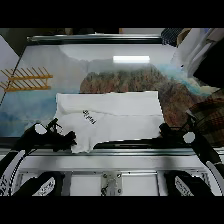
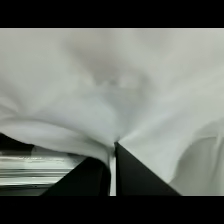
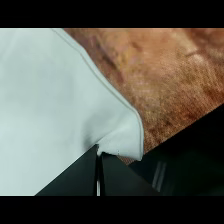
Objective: Fold the clothes and pants, and hang the long-sleeved shirts on hangers.
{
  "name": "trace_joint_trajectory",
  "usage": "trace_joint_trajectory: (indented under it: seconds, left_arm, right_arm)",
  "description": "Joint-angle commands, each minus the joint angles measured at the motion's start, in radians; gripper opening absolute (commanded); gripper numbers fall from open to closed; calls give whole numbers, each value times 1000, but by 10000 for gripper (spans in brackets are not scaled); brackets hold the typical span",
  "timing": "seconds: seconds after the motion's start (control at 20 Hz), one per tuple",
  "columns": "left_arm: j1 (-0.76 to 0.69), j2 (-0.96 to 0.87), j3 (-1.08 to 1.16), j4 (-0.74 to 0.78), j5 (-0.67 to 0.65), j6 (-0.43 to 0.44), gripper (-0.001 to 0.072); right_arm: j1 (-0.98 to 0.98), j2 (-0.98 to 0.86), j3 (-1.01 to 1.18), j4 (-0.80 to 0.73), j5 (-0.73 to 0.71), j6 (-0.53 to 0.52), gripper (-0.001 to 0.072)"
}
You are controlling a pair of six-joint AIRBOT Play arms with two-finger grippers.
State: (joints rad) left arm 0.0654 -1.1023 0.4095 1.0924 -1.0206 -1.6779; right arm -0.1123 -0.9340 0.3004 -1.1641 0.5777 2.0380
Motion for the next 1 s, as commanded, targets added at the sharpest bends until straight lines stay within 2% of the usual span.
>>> trace_joint_trajectory:
  seconds: [0.0,0.1,0.2,0.3,0.4,0.6,0.95]
  left_arm:
    - [-33,58,23,55,-35,6,8]
    - [-5,146,74,137,-109,8,7]
    - [34,202,127,187,-203,60,7]
    - [92,230,169,195,-285,104,7]
    - [121,238,204,189,-308,112,7]
    - [72,206,302,192,-306,113,7]
    - [55,-82,587,196,-257,145,7]
  right_arm:
    - [-2,2,44,-3,60,-56,10]
    - [-8,1,110,-44,161,-88,10]
    - [-18,1,185,-147,307,-89,10]
    - [-30,1,251,-247,431,-124,9]
    - [-43,0,310,-272,502,-186,9]
    - [-42,-17,409,-255,530,-207,8]
    - [-21,-240,640,-227,529,-211,9]
